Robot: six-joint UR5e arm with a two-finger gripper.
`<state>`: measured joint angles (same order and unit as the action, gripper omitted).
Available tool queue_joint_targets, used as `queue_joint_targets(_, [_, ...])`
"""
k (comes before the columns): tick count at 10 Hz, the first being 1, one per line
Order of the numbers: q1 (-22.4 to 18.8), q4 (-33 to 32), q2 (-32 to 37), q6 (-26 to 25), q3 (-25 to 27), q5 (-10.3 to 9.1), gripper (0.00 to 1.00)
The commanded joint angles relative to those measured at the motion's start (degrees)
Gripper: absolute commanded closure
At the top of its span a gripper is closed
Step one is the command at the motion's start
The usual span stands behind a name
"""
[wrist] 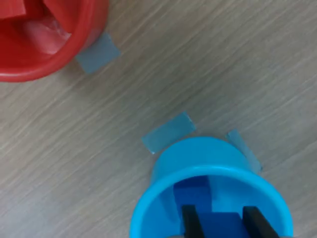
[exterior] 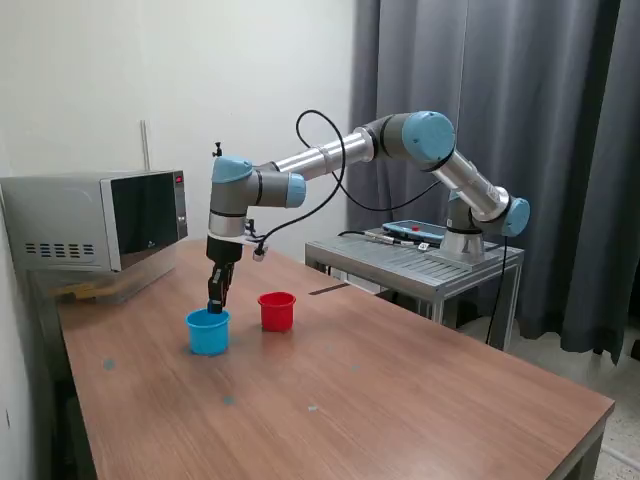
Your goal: Place red objects in the red bin, and blue objects in the blue bin.
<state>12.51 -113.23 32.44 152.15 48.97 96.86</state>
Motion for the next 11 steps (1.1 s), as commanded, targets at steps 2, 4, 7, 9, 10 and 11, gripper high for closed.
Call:
queue_joint_targets(2, [0.1,-0.3,0.0,0.6,0.1,0.0,1.0])
queue_joint_targets(4, [0.3,-0.5,0.0,1.1,-0.1,0.09,1.0])
queue_joint_targets(7, [0.3,-0.7,0.0,1.5,-0.2,0.18,1.0])
queue_joint_targets(9, [0.3,-0.8,0.0,1.6,-0.1,0.18,1.0])
queue_joint_targets(10, [0.3,-0.8,0.0,1.6,-0.2,0.18,1.0])
queue_joint_targets(11, [0.3,-0.8,0.0,1.6,-0.2,0.18,1.0])
